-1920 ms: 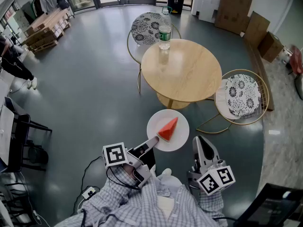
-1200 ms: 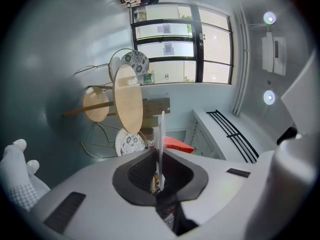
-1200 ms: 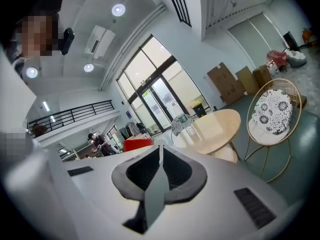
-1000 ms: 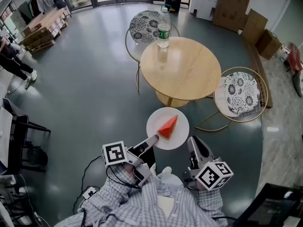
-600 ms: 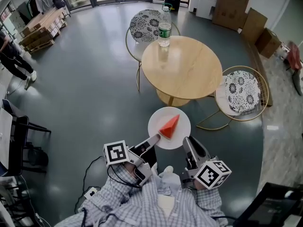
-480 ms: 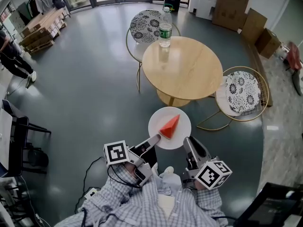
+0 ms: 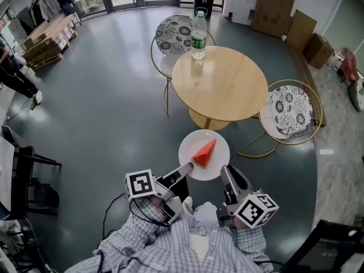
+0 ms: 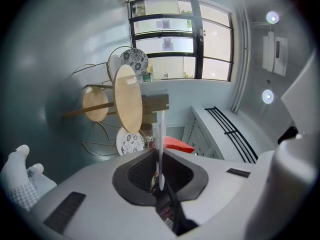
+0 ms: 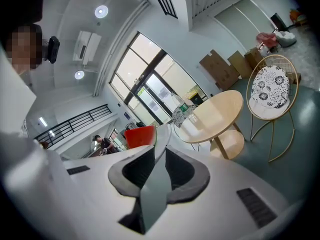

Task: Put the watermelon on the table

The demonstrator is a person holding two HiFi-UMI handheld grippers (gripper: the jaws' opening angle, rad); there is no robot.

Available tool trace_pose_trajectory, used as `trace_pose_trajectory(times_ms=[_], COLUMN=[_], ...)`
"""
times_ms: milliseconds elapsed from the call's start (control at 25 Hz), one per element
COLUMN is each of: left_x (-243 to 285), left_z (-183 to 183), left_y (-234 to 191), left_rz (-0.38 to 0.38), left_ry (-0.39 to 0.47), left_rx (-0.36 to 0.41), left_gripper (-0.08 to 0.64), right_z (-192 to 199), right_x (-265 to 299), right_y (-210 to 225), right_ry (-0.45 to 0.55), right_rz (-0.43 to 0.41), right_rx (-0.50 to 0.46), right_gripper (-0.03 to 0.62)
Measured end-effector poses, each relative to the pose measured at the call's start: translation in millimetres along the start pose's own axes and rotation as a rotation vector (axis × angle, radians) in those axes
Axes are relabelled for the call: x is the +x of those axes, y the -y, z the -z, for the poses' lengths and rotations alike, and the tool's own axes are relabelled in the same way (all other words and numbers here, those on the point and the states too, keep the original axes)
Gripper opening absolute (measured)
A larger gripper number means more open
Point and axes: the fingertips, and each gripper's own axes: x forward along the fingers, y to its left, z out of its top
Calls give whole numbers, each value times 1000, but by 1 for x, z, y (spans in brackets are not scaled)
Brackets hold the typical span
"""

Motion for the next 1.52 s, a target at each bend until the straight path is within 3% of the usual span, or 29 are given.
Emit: trace_pose_trajectory(times_ms=[720, 1520], left_x=[16, 117], left_z=[-9, -39], left_y=[-2, -5], left_rz=[4, -8], left_ry=[-19, 20], left_rx=[1, -10], left_gripper=[23, 23], right_z=[-9, -85], right_x=[9, 52], right_y=[10, 78], right_ry=[12, -12], right_rz=[11, -14], right_rx=[-1, -20], right_gripper=[69, 69])
